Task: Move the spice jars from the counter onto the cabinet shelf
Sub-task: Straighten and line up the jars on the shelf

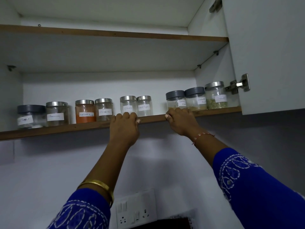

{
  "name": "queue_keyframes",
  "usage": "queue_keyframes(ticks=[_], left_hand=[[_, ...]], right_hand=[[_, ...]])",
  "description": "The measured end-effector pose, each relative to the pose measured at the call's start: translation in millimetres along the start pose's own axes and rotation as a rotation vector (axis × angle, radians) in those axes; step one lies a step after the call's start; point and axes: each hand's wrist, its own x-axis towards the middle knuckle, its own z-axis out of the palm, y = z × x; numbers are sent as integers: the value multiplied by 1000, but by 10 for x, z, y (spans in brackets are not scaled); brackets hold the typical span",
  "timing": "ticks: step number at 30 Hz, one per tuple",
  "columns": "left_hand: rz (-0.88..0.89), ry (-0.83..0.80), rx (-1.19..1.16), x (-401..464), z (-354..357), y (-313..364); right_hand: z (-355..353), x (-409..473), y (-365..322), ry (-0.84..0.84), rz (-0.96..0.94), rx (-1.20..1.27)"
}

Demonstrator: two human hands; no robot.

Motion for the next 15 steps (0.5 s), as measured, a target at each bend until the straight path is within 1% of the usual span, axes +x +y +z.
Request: queue_keyframes(ticks=[5,10,13,15], left_hand=[[0,33,-2,-17,15,19],[-46,48,39,-8,55,34],[-99,51,52,-65,96,135],[-146,59,40,-97,105,225]], right_hand=[[-8,17,65,10,-58,-16],[-42,39,168,-7,-170,-45],[-87,64,284,-34,-250,2],[-149,94,403,-90,-291,88]])
